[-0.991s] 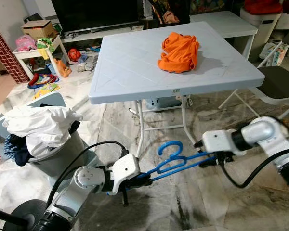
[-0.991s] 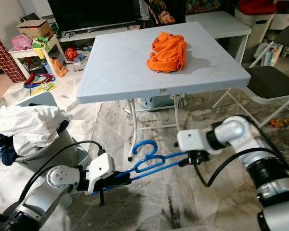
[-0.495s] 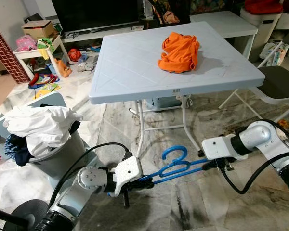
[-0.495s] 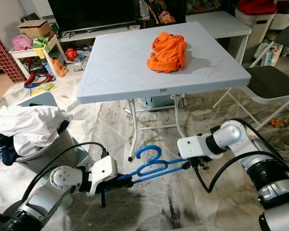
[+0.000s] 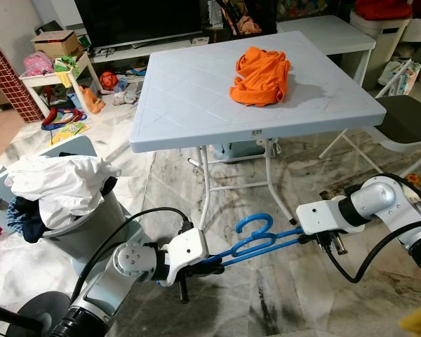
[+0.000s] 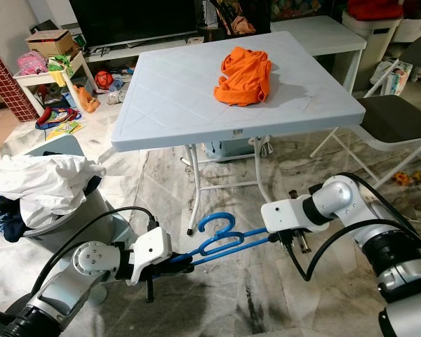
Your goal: Hang hanger
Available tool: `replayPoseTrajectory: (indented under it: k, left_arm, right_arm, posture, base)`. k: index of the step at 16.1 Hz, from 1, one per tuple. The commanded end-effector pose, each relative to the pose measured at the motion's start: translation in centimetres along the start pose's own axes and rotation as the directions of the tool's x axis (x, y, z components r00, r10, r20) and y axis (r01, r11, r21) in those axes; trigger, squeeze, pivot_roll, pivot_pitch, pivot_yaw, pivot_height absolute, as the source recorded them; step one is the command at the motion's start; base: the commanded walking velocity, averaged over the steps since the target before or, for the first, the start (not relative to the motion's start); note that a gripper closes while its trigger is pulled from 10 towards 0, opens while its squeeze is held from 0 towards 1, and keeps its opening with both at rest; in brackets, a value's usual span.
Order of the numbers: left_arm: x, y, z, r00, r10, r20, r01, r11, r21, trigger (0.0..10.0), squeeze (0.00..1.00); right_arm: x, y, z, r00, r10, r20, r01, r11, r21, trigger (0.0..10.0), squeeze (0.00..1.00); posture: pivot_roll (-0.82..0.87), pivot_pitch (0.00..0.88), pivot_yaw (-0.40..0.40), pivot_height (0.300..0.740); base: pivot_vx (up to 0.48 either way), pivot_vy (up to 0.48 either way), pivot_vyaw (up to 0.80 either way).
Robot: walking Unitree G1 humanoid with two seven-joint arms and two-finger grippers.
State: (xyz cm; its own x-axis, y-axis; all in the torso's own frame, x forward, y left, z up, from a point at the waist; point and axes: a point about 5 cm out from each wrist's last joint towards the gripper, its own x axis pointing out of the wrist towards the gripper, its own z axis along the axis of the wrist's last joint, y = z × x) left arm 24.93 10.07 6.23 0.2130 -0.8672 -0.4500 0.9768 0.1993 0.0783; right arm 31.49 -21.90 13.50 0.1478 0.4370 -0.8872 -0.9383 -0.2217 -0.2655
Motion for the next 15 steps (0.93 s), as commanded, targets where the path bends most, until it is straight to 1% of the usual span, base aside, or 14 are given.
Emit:
replayPoseTrajectory:
  k: [1, 2, 3, 5, 7, 9, 10, 11, 12, 13, 15]
  left_arm:
    - [0.0, -0.2, -0.4, 0.999, -0.023, -0.03, 0.023, 1.0, 0.013, 10.0, 0.0]
    - [0.1, -0.1, -0.5, 0.999, -0.015, -0.042, 0.016, 1.0, 0.021, 10.0, 0.95]
    - [0.1, -0.1, -0.7, 0.999, -0.008, -0.042, 0.009, 1.0, 0.014, 10.0, 1.0]
    - [-0.1, -0.2, -1.2, 0.997, -0.017, -0.077, 0.021, 0.999, 0.047, 10.0, 1.0]
    - [-0.2, -0.2, -1.0, 0.998, -0.007, -0.054, 0.009, 0.999, 0.047, 10.0, 1.0]
    - [-0.5, 0.4, -0.7, 0.998, 0.045, -0.034, -0.041, 0.995, 0.092, 10.0, 1.0]
    - [-0.8, 0.7, -0.3, 0.997, 0.069, -0.017, -0.066, 0.988, 0.14, 10.0, 1.0]
    - [-1.0, 0.9, 0.1, 0.996, 0.086, -0.003, -0.085, 0.982, 0.167, 10.0, 1.0]
    - [-1.2, 1.0, 0.4, 0.996, 0.091, 0.009, -0.092, 0.98, 0.178, 10.0, 1.0]
    - [-1.6, 1.1, 0.9, 0.992, 0.117, 0.035, -0.122, 0.974, 0.191, 10.0, 1.0]
    - [-2.0, 1.3, 1.2, 0.986, 0.153, 0.063, -0.162, 0.97, 0.184, 10.0, 1.0]
  right_arm:
    - [-0.7, -0.7, 0.1, 1.0, -0.013, -0.013, 0.013, 1.0, -0.011, 0.0, 0.0]
    - [-0.7, -0.6, 0.1, 1.0, -0.007, -0.012, 0.007, 1.0, -0.008, 0.0, 0.0]
    - [-0.6, -0.6, 0.1, 1.0, -0.005, -0.009, 0.005, 1.0, -0.006, 0.0, 0.0]
    - [-0.4, -0.5, 0.1, 1.0, -0.004, -0.004, 0.004, 1.0, 0.0, 0.0, 0.0]
    - [-0.2, -0.4, -0.2, 1.0, -0.006, -0.014, 0.007, 1.0, 0.01, 0.0, 0.0]
    - [0.0, -0.4, -0.5, 1.0, -0.02, -0.023, 0.021, 0.999, 0.03, 0.0, 0.0]
    - [0.3, -0.7, -0.7, 0.998, -0.063, -0.018, 0.064, 0.996, 0.059, 0.0, 0.0]
    - [0.5, -0.8, -0.9, 0.996, -0.085, -0.027, 0.087, 0.993, 0.075, 0.0, 0.0]
    - [0.6, -0.8, -1.1, 0.994, -0.103, -0.034, 0.105, 0.991, 0.086, 0.0, 0.0]
    - [1.0, -0.8, -1.2, 0.99, -0.139, -0.008, 0.139, 0.981, 0.133, 0.0, 0.0]
    - [1.3, -0.7, -1.5, 0.986, -0.165, -0.018, 0.166, 0.975, 0.148, 0.0, 0.0]
  posture:
    - [-0.17, 0.0, 0.124, 0.74]
    - [-0.17, 0.0, 0.124, 0.74]
    - [-0.17, 0.0, 0.124, 0.74]
    - [-0.16, 0.0, 0.12, 0.74]
    - [-0.16, 0.0, 0.118, 0.74]
    - [-0.16, 0.0, 0.115, 0.74]
    - [-0.16, 0.0, 0.113, 0.74]
    - [-0.16, 0.0, 0.112, 0.74]
    - [-0.16, 0.0, 0.111, 0.74]
    - [-0.15, 0.0, 0.105, 0.74]
    - [-0.15, 0.0, 0.101, 0.74]
  base:
    - [0.0, 0.0, 0.0]
    - [0.0, 0.0, 0.0]
    - [0.0, 0.0, 0.0]
    - [0.0, 0.0, 0.0]
    - [0.0, 0.0, 0.0]
    - [0.0, 0.0, 0.0]
    - [0.0, 0.0, 0.0]
    - [0.0, 0.0, 0.0]
    - [0.0, 0.0, 0.0]
    - [0.0, 0.0, 0.0]
    - [0.0, 0.0, 0.0]
